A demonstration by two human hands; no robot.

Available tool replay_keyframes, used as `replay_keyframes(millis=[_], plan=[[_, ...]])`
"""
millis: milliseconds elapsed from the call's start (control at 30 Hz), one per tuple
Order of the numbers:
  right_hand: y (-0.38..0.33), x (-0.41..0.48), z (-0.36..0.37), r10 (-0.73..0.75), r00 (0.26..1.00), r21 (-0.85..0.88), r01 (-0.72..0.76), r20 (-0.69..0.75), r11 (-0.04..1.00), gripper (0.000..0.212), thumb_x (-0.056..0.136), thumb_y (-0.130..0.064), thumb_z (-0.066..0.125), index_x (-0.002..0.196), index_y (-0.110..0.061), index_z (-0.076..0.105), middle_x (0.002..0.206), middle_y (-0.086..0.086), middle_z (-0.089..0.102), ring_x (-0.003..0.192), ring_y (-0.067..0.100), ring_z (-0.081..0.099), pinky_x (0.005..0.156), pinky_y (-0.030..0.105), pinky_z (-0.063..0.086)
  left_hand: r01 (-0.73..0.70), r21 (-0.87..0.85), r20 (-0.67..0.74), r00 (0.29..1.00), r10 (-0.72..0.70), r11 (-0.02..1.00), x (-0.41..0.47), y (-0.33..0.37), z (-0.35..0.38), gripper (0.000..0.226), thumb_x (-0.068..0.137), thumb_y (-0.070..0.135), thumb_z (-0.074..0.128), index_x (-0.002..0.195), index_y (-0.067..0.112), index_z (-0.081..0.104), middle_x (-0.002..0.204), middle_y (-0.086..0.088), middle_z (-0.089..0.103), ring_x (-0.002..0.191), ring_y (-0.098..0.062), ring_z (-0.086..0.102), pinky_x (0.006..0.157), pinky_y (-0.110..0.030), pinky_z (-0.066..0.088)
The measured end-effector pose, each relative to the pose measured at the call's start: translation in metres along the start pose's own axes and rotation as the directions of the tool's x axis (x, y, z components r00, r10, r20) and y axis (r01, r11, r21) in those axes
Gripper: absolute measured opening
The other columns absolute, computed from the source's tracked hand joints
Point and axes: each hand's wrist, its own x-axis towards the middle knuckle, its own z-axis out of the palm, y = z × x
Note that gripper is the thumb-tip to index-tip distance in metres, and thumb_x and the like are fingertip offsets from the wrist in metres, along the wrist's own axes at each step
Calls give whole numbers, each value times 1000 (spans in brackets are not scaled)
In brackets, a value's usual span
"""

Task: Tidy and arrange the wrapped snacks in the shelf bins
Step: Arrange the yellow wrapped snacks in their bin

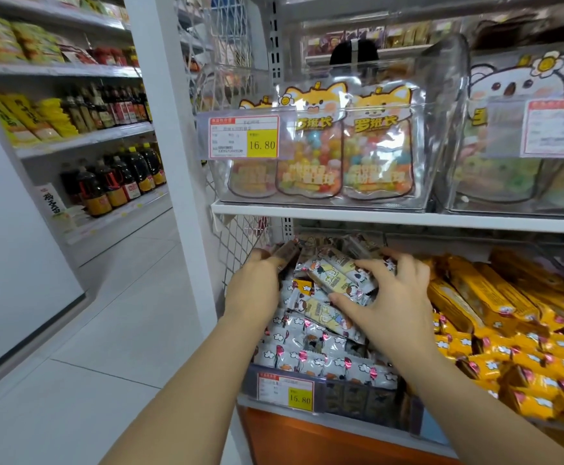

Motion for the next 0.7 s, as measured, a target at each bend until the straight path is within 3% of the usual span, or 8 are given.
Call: replay_keyframes(millis=[100,167,300,500,600,700], plan=[[-4,5,-2,17,997,-58,-12,78,998,66,72,-64,64,128,-31,52,125,5,42,121,20,22,90,34,39,-70,142,144,988,50,987,7,2,0,41,96,21,46,132,40,48,140,-8,40,120,-33,47,106,-46,32],[-5,7,-4,25,993,-62,-18,117,998,67,74,-63,62,131,-32,48,125,4,42,122,21,26,91,34,38,-72,156,212,977,37,985,11,3,-2,37,96,32,50,131,42,49,139,-8,41,127,-32,41,112,-51,23],[-5,9,-3,20,990,-44,-14,139,999,67,75,-63,62,133,-33,46,128,4,42,123,21,29,93,33,38,-56,129,187,982,31,990,14,6,-1,28,92,40,56,120,40,59,132,-5,47,125,-29,41,112,-50,23],[-2,10,0,-3,990,-40,8,141,999,66,75,-64,61,132,-33,47,126,4,42,123,20,29,92,32,38,-24,71,101,995,16,997,13,14,3,9,90,32,59,94,34,66,120,-2,49,118,-27,44,111,-45,23],[-1,10,0,0,990,-32,5,143,999,66,75,-64,62,131,-34,47,126,4,42,123,20,28,91,33,40,-29,-2,95,995,29,1000,11,11,4,11,90,26,58,84,34,64,113,1,48,115,-26,44,112,-48,21],[-1,9,0,-7,990,-37,12,142,999,66,75,-65,61,131,-33,48,125,4,42,123,20,30,91,33,40,-65,-143,54,996,74,988,7,7,1,10,91,28,58,82,34,58,108,5,46,107,-23,49,104,-44,34]])
